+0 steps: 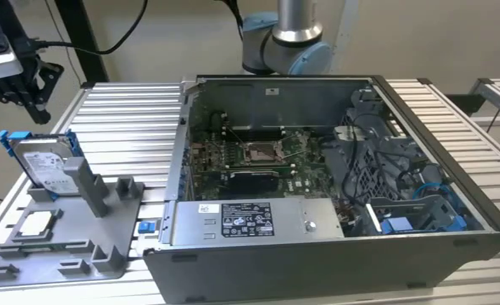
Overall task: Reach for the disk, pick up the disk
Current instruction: 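Reach for the disk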
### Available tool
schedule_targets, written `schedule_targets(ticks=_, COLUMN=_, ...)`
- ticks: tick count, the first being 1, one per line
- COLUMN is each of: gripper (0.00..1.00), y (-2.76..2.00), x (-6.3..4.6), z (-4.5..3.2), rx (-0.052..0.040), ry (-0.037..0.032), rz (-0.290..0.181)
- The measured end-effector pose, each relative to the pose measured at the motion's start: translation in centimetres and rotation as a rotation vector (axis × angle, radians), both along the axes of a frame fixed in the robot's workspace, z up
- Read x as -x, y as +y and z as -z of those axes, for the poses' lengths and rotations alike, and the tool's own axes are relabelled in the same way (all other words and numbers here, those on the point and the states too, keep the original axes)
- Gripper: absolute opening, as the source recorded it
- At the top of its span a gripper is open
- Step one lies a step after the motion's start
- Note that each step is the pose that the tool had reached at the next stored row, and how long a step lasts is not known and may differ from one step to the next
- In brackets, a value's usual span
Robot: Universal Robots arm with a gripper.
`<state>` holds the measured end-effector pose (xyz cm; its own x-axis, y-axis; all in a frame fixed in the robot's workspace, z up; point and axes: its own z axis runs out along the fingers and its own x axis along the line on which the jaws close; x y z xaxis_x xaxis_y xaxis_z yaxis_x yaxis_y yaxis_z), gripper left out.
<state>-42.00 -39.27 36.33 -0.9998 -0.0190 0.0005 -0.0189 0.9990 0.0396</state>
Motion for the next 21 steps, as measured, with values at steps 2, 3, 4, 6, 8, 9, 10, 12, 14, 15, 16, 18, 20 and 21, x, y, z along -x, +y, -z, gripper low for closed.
schedule_targets(ticks=2, gripper=0.0, y=0.01, x=0.9, z=0.05, rx=0.0, ry=0.0, rz=0.0)
schedule_targets(ticks=3, gripper=0.0, y=0.01, x=1.4, z=0.08, rx=-0.0001, ry=-0.0001, rz=0.0)
schedule_targets(ticks=4, gripper=0.0, y=0.01, x=1.9, z=0.09, rx=0.0, ry=0.0001, rz=0.0)
schedule_targets(ticks=6, gripper=0.0, y=0.02, x=2.7, z=0.14, rx=0.0, ry=0.0, rz=0.0)
schedule_targets(ticks=8, gripper=0.0, y=0.07, x=3.6, z=0.21, rx=-0.0001, ry=0.0, rz=0.0)
schedule_targets(ticks=9, gripper=0.0, y=0.09, x=4.1, z=0.24, rx=0.0, ry=-0.0001, rz=0.0)
schedule_targets(ticks=10, gripper=0.0, y=0.1, x=4.6, z=0.27, rx=0.0, ry=0.0, rz=0.0)
schedule_targets(ticks=12, gripper=0.0, y=0.1, x=5.4, z=0.34, rx=0.0, ry=0.0, rz=0.0)
schedule_targets(ticks=14, gripper=0.0, y=0.1, x=5.4, z=0.33, rx=0.0, ry=0.0, rz=0.0)
schedule_targets(ticks=15, gripper=0.0, y=0.09, x=5.4, z=0.33, rx=0.0, ry=0.0, rz=0.0)
schedule_targets(ticks=16, gripper=0.0, y=0.1, x=5.4, z=0.33, rx=0.0, ry=0.0001, rz=0.0)
schedule_targets(ticks=18, gripper=0.0, y=0.1, x=5.5, z=0.34, rx=0.0, ry=-0.0001, rz=0.0)
schedule_targets(ticks=20, gripper=0.0, y=0.1, x=5.5, z=0.33, rx=0.0003, ry=0.0, rz=-0.011)
schedule_targets(ticks=21, gripper=0.0, y=0.1, x=5.5, z=0.34, rx=0.0002, ry=-0.0001, rz=-0.022)
